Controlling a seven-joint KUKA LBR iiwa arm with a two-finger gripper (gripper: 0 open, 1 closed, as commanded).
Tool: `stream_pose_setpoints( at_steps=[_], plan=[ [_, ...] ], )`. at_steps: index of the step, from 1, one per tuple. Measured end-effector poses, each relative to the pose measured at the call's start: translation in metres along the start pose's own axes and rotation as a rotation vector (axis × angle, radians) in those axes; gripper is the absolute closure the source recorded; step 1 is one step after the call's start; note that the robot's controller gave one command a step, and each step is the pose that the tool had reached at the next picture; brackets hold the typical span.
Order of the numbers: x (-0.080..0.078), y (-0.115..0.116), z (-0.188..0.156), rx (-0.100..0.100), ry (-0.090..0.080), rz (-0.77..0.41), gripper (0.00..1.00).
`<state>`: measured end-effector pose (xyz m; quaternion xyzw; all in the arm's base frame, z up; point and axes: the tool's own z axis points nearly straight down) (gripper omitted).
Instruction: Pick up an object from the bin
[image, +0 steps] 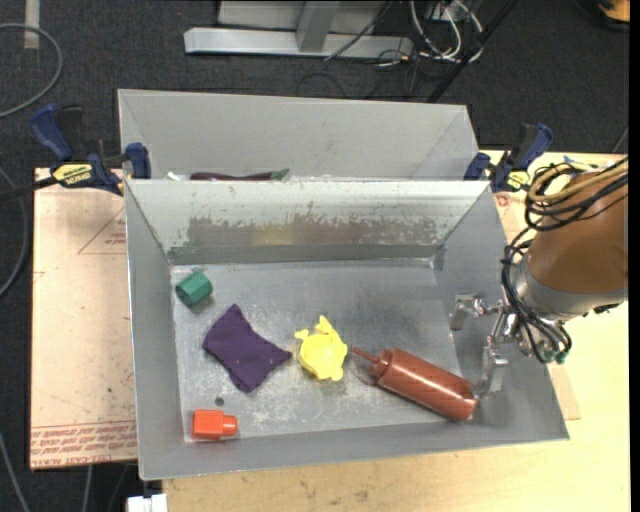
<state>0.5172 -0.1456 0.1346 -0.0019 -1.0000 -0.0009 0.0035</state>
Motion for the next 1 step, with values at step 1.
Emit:
stream_pose_setpoints(
  at_steps=[1],
  plan=[
    [-0.0019, 0.0006, -0.0045, 0.002, -0.008, -0.004, 0.00]
  ],
)
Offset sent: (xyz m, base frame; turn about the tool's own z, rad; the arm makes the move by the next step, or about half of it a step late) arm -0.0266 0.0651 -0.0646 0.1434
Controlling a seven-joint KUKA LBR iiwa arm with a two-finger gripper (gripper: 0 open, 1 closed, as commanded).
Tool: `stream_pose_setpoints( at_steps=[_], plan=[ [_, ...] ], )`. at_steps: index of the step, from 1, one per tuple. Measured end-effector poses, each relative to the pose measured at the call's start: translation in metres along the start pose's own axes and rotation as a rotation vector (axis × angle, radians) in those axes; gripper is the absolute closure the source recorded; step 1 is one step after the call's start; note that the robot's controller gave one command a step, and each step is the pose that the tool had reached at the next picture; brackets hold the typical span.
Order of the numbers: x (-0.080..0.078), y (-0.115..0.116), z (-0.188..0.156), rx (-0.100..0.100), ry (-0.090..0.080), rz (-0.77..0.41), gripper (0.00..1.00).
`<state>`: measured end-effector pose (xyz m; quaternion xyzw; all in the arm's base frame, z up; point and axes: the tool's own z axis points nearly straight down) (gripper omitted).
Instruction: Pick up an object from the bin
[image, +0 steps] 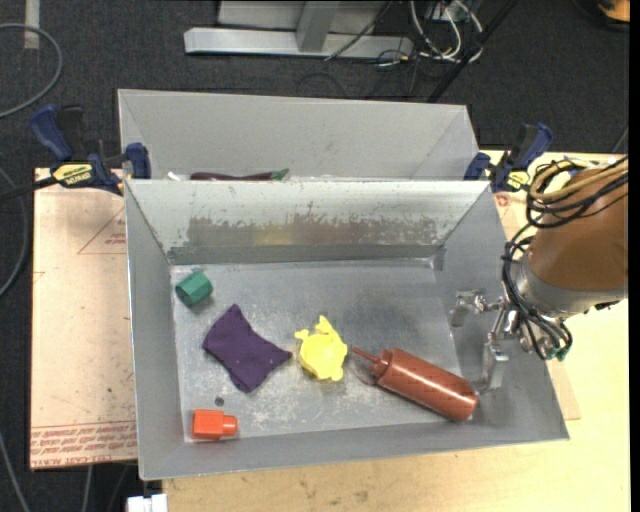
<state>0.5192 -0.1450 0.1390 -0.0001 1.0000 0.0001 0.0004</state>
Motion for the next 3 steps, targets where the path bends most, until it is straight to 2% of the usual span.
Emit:
stream_pose_setpoints(
  at_steps=[1, 2, 3],
  plan=[
    [0.017, 0.038, 0.040, 0.000, 0.003, 0.092, 0.00],
    [0.028, 0.059, 0.050, -0.002, 0.006, 0.140, 0.00],
    [0.035, 0.071, 0.030, -0.001, 0.002, 0.136, 0.00]
  ],
)
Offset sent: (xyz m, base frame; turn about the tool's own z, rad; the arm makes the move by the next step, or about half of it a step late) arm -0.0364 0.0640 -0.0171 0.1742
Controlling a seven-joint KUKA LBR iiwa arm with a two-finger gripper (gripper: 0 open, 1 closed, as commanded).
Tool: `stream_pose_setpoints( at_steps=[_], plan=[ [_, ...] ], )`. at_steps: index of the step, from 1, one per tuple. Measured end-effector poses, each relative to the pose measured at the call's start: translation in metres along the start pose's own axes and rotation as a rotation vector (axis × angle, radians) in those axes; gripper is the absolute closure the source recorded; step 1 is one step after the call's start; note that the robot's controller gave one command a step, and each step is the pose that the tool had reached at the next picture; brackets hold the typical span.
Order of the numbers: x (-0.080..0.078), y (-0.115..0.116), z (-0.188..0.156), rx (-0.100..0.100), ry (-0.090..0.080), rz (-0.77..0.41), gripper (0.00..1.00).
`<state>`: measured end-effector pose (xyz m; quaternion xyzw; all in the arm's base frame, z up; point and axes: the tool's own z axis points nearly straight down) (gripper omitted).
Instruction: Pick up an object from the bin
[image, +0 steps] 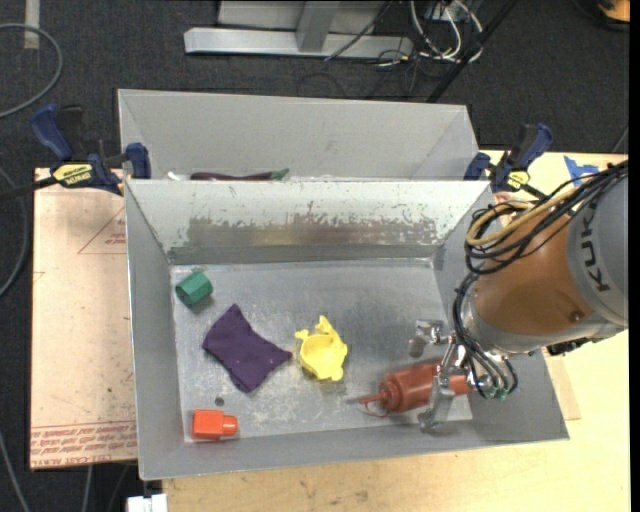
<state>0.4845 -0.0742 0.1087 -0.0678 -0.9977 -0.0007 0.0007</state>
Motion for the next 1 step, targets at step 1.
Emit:
stream_pose_setpoints(
  at_steps=[1],
  plan=[
    [0.0022, 0.0027, 0.0261, -0.002, -0.002, 0.069, 0.00]
  ],
)
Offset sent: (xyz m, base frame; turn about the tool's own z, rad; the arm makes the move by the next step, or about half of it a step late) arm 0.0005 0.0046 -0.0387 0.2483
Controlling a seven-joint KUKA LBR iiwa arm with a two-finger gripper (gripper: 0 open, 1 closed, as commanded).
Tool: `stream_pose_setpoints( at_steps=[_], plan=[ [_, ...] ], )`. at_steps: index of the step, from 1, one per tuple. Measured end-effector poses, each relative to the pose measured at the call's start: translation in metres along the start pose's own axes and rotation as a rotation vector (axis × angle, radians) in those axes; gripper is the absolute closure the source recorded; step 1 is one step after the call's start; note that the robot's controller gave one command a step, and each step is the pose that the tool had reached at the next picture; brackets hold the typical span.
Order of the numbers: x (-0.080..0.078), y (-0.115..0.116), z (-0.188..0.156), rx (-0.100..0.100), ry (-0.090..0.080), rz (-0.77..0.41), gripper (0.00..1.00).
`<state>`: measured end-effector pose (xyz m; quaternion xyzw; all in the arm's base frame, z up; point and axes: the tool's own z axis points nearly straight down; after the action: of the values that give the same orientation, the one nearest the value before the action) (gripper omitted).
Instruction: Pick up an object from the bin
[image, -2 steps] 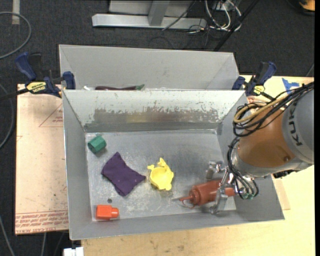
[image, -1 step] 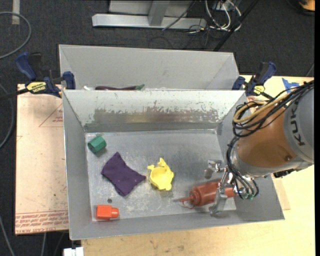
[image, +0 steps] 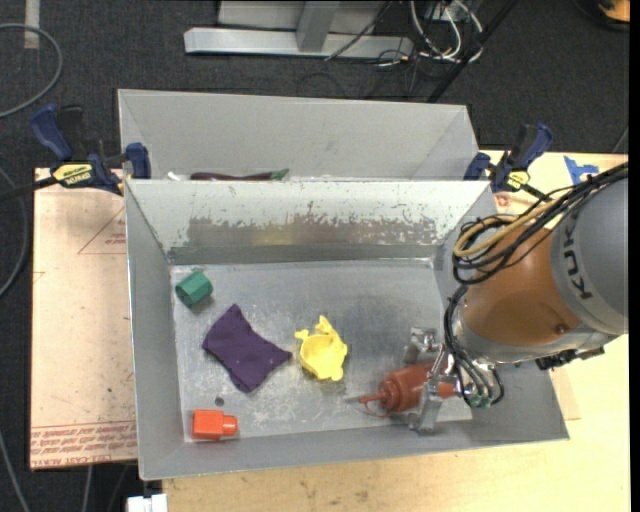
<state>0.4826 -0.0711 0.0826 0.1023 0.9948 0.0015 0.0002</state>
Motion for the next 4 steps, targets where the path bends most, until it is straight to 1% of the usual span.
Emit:
stream_pose_setpoints(
  at_steps=[1, 2, 3, 4],
  plan=[
    [-0.002, 0.003, 0.013, 0.001, 0.001, 0.177, 1.00],
    [-0.002, 0.003, 0.013, 0.002, 0.001, 0.177, 1.00],
    [-0.001, 0.003, 0.009, 0.002, 0.005, 0.177, 1.00],
    [-0.001, 0.003, -0.002, 0.001, 0.003, 0.176, 1.00]
  ],
)
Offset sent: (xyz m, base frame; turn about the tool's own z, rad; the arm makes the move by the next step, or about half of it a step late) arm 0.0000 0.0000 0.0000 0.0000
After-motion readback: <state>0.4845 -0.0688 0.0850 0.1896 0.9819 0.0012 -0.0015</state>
